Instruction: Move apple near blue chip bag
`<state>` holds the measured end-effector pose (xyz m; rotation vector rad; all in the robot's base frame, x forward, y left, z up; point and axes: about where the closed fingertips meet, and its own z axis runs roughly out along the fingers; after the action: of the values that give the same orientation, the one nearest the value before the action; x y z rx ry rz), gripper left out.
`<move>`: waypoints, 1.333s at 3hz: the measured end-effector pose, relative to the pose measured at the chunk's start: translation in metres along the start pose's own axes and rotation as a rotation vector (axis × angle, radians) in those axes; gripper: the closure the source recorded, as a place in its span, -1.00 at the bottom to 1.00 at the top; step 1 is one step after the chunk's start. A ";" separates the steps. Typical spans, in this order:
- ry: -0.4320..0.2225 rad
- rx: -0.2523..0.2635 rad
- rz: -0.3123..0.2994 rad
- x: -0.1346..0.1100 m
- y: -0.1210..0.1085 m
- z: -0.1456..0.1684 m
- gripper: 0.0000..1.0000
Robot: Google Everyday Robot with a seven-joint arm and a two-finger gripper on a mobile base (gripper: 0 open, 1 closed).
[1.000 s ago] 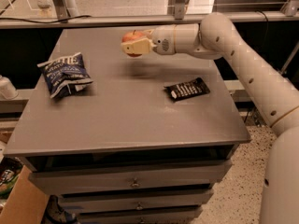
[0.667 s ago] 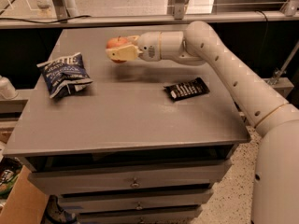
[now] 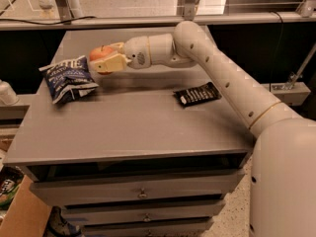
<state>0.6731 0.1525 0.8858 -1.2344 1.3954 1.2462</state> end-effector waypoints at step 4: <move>0.186 -0.079 -0.081 0.048 0.012 0.026 0.65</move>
Offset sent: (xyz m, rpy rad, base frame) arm -0.0169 0.0181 -0.0603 -0.2177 -0.0971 0.1241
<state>0.6545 0.1724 0.8366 -1.4784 1.4233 1.1639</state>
